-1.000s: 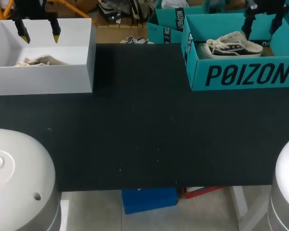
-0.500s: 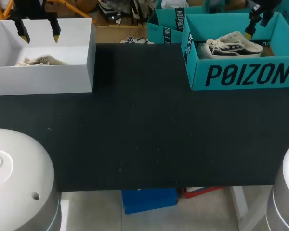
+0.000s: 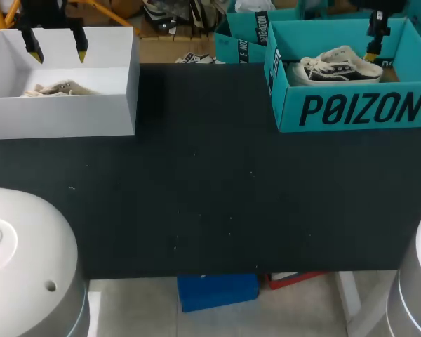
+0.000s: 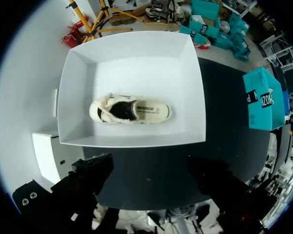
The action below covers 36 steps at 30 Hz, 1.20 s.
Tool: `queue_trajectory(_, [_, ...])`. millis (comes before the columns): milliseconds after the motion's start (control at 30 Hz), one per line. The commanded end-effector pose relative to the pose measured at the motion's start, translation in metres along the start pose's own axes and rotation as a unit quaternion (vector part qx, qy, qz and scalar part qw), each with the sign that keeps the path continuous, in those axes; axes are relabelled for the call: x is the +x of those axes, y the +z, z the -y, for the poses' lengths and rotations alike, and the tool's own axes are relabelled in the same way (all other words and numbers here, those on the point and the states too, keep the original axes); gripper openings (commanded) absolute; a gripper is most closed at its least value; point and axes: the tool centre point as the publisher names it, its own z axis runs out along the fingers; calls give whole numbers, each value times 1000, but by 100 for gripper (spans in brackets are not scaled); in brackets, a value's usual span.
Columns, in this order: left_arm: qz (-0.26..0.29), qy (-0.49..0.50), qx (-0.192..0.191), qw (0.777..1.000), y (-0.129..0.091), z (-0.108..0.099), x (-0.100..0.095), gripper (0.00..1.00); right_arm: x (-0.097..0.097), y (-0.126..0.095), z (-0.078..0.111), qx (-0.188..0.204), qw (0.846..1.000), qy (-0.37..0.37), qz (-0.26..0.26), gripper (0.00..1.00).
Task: Take the shoe out of the shoebox, open the shoe tongue, remove and reinsert the insole, then place the shoe into the shoebox
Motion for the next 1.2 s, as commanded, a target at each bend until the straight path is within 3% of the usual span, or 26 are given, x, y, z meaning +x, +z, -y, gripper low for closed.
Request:
queue_trajectory(33, [2, -1, 0, 1000, -1, -1, 1, 100, -27, 13, -11, 9, 1000, -17, -21, 100])
queue_trajectory(400, [2, -1, 0, 1000, -1, -1, 1, 100, -55, 51, -26, 19, 998, -50, -17, 100])
queue_trajectory(433, [2, -1, 0, 1000, -1, -1, 1, 100, -56, 54, -27, 19, 998, -51, -17, 96])
queue_trajectory(467, [2, -1, 0, 1000, -1, -1, 1, 100, -57, 60, -28, 19, 998, -51, -16, 77])
queue_trajectory(500, [2, -1, 0, 1000, -1, -1, 1, 100, -58, 64, -29, 18, 998, -52, -16, 77])
queue_trajectory(633, [2, -1, 0, 1000, -1, -1, 1, 100, -62, 80, -33, 14, 998, -58, -14, 59])
queue_trajectory(733, [2, -1, 0, 1000, -1, -1, 1, 100, -68, 93, -33, 15, 998, -63, -13, 62])
queue_trajectory(800, [2, -1, 0, 1000, -1, -1, 1, 100, -72, 100, -31, 15, 998, -64, -11, 52])
queue_trajectory(833, [2, -1, 0, 1000, -1, -1, 1, 100, -74, 103, -30, 15, 998, -64, -11, 51])
queue_trajectory(900, [2, -1, 0, 1000, -1, -1, 1, 100, -78, 109, -27, 16, 998, -65, -10, 59])
queue_trajectory(1200, [2, -1, 0, 1000, -1, -1, 1, 100, -95, 130, -21, 16, 997, -69, -10, 56])
